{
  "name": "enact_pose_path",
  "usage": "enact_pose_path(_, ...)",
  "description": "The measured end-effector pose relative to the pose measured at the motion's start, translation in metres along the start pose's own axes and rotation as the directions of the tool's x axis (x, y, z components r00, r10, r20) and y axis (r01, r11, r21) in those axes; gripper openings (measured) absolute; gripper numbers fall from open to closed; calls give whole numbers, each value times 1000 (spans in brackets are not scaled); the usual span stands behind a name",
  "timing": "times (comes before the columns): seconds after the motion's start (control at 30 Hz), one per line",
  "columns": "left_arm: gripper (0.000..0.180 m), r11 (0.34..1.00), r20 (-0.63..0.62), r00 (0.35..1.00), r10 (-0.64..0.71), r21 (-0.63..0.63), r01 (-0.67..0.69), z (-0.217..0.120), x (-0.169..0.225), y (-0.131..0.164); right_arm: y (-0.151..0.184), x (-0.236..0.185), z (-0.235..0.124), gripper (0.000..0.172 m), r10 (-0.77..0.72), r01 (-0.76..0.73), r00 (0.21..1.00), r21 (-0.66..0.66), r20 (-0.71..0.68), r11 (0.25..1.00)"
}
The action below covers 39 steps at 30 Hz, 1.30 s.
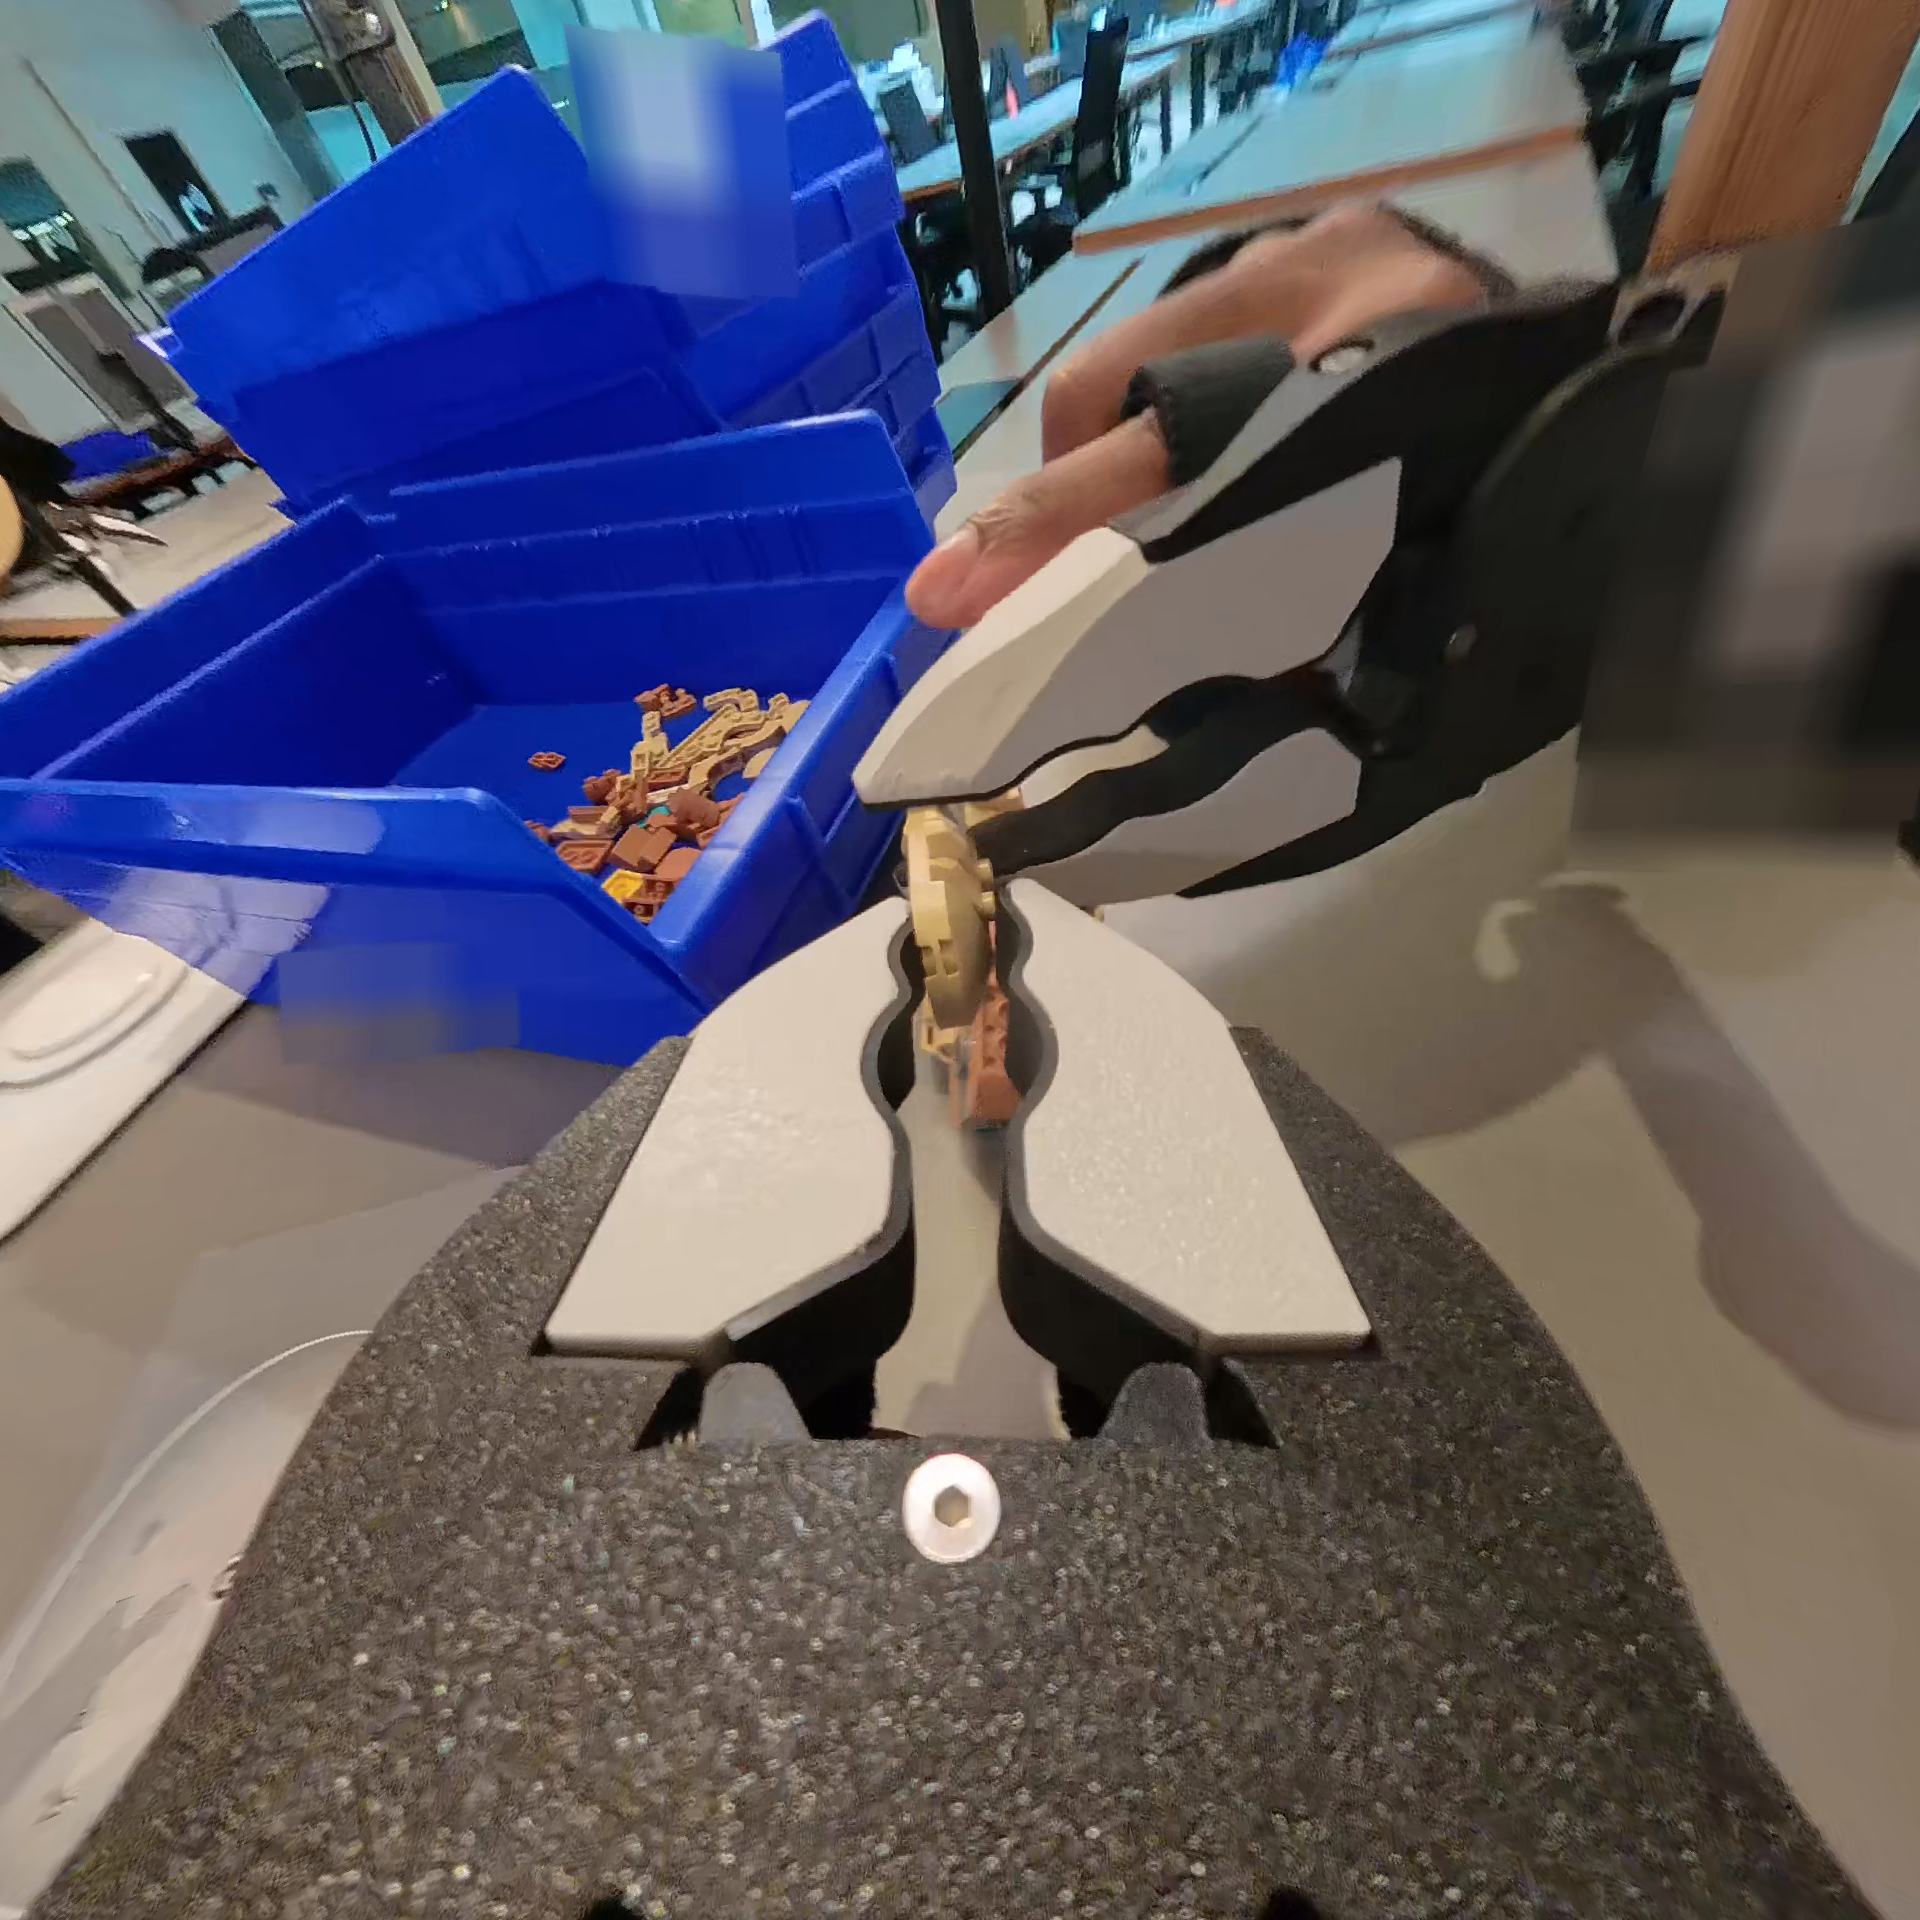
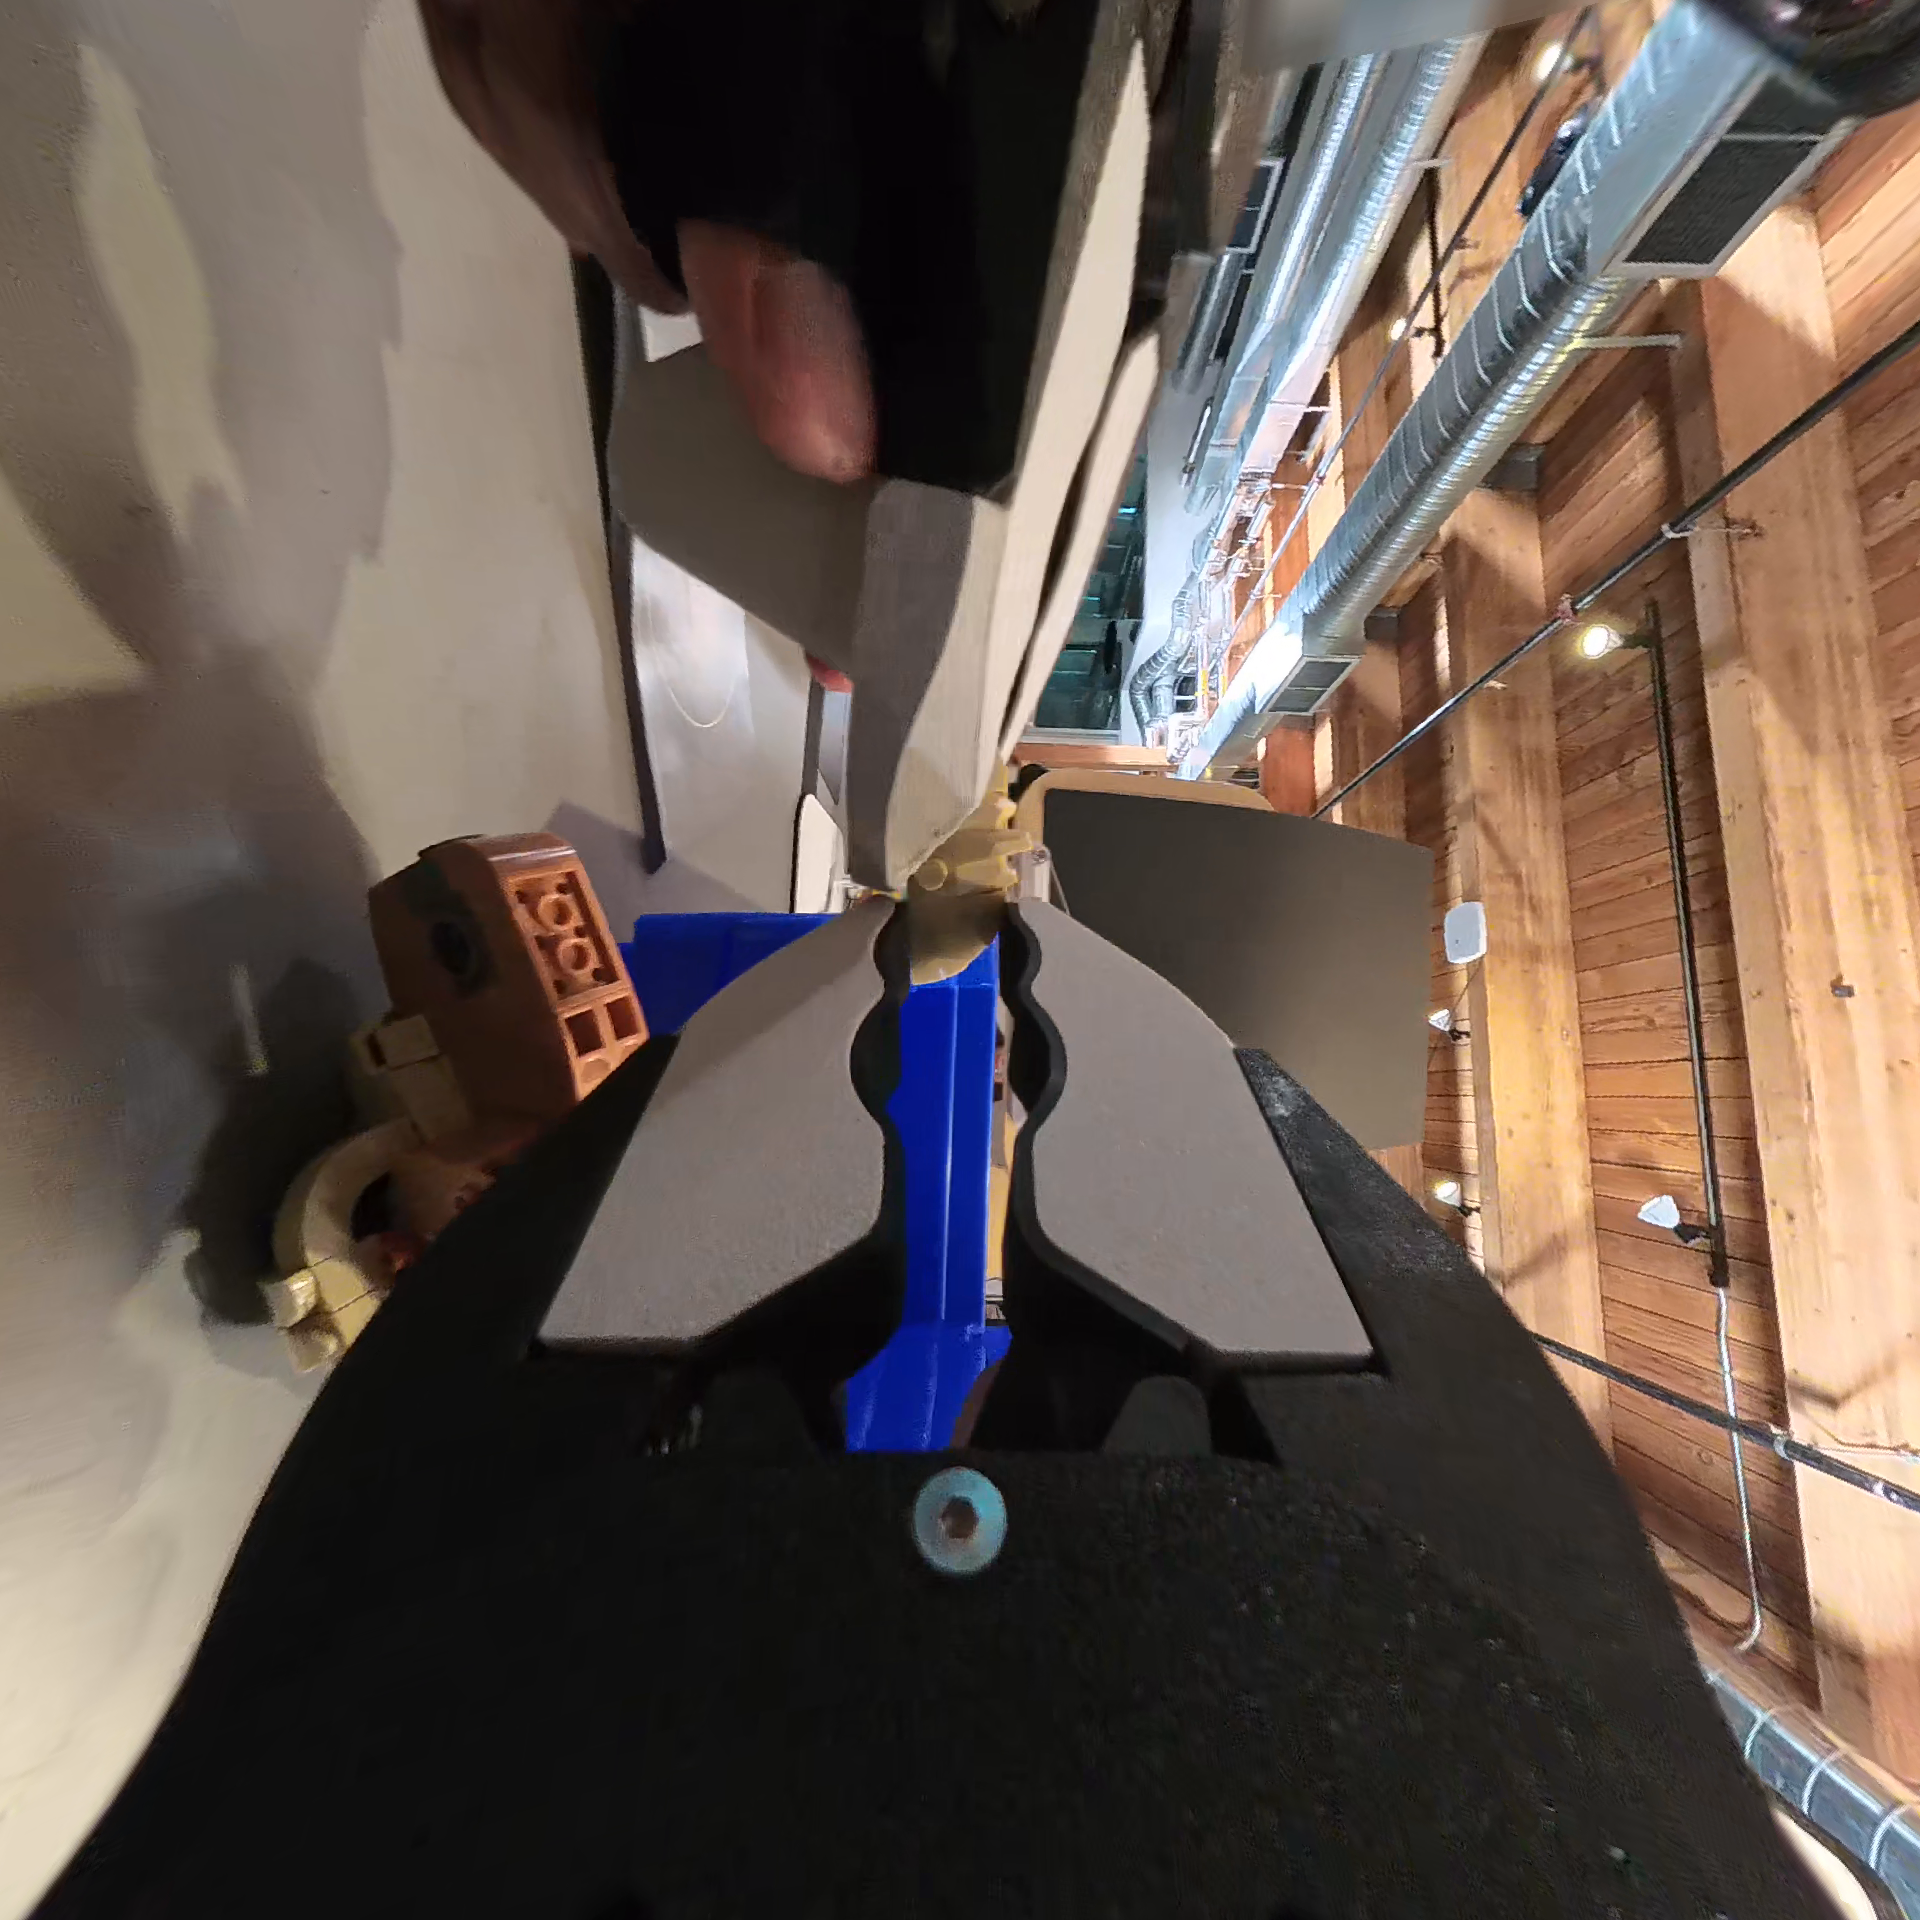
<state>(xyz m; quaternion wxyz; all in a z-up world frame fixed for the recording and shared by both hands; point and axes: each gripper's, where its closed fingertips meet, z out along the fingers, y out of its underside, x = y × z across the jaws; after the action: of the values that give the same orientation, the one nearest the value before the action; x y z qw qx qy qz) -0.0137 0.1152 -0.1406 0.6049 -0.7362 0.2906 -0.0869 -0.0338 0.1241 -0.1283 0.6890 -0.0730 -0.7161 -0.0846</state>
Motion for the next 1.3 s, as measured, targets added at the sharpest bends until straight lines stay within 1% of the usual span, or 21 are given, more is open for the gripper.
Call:
enact_pose_path(0.1, 13, 997, 18, 997, 72, -42, -71, 2, 2, 6, 1, -7, -1, 16, -2, 2, 999, -3, 44, 1000)
enact_pose_path(0.27, 13, 982, 47, 983, 178, -72, -174, 3, 4, 7, 0, -10, -4, 17, 58, -59, 992, 2, 109, 998)
enact_pose_path(0.4, 14, 965, 66, 964, 257, -75, -252, 2, 7, 4, -2, -10, -8, 16, 140, -145, 977, 24, 164, 989)
enact_pose_path(0.57, 14, 948, 62, 947, 316, -74, -311, 3, 12, 3, -4, -12, -15, 17, 183, -201, 956, 57, 227, 978)
enact_pose_path(0.77, 14, 901, 80, 899, 431, -97, -423, 6, 17, 5, -5, -17, -23, 17, 269, -314, 905, 91, 330, 945)
enact_pose_path(0.87, 13, 873, 102, 868, 486, -101, -477, 6, 18, 2, -6, -17, -27, 17, 326, -389, 868, 106, 374, 915)
enact_pose_path(0.93, 13, 866, 109, 859, 500, -97, -491, 6, 20, 1, -7, -16, -30, 16, 367, -445, 837, 115, 405, 888)
enact_pose_path(1.0, 13, 878, 93, 873, 478, -75, -473, 6, 23, 0, -8, -16, -34, 15, 415, -514, 794, 126, 444, 848)
enact_pose_path(1.03, 13, 897, 73, 894, 443, -55, -439, 6, 25, -2, -8, -15, -36, 15, 436, -545, 774, 134, 458, 828)
enact_pose_path(1.07, 13, 928, 40, 927, 373, -30, -372, 6, 27, -3, -8, -14, -38, 15, 450, -566, 763, 143, 464, 812)
enact_pose_path(1.1, 12, 962, -5, 962, 272, -1, -272, 7, 29, -5, -8, -12, -38, 15, 455, -569, 769, 157, 449, 807)
enact_pose_path(1.13, 12, 987, -47, 986, 162, 27, -161, 6, 29, -9, -7, -8, -37, 15, 451, -551, 797, 179, 403, 815)
enact_pose_path(1.17, 11, 997, -87, 994, 73, 46, -69, 5, 28, -11, -6, -4, -36, 15, 433, -513, 833, 189, 345, 837)
enact_pose_path(1.2, 11, 999, -116, 993, 9, 44, -4, 5, 27, -10, -4, -4, -33, 15, 392, -450, 873, 169, 290, 877)
enact_pose_path(1.27, 11, 998, -130, 990, -48, 37, 53, 5, 25, -8, 2, -5, -25, 19, 259, -278, 948, 84, 187, 957)
enact_pose_path(1.3, 11, 998, -135, 989, -59, 25, 63, 6, 26, -6, 4, -5, -21, 20, 199, -208, 968, 46, 151, 977)
